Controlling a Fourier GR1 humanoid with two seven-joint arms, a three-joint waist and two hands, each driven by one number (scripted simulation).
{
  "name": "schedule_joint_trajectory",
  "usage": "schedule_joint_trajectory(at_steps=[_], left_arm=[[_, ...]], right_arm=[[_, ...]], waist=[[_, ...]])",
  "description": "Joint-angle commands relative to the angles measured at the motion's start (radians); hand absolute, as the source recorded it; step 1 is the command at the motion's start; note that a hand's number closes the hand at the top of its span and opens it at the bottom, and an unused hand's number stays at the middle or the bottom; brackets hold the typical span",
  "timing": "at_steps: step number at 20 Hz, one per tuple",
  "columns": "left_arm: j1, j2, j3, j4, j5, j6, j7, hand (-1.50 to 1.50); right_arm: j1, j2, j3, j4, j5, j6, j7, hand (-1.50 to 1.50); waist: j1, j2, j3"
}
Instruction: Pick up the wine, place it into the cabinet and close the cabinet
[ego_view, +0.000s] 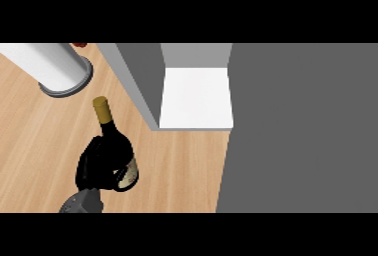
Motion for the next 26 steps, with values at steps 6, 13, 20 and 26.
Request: schedule_joint_trajectory(at_steps=[6, 13, 20, 26], left_arm=[[0.127, -0.070, -0.176, -0.279, 0.011, 0.096, 0.072, 1.50], [0.158, -0.071, -0.423, -0.498, 0.115, 0.346, 0.180, 1.50], [0.216, -0.072, -0.619, -0.636, 0.208, 0.551, 0.216, 1.50], [0.073, -0.072, -0.679, -0.514, 0.324, 0.672, 0.157, 1.50]], right_arm=[[-0.057, -0.013, -0.059, -0.062, -0.100, -0.015, 0.090, -1.50], [0.007, -0.015, -0.101, 0.014, -0.129, 0.052, -0.037, -1.50], [-0.013, 0.027, 0.017, -0.051, -0.026, -0.023, 0.049, -1.50], [0.093, 0.012, -0.043, -0.003, -0.084, 0.067, -0.085, -1.50]], waist=[[0.001, -0.001, 0.000], [0.000, 0.001, 0.000], [-0.001, 0.000, 0.000], [-0.007, 0.002, 0.000]])
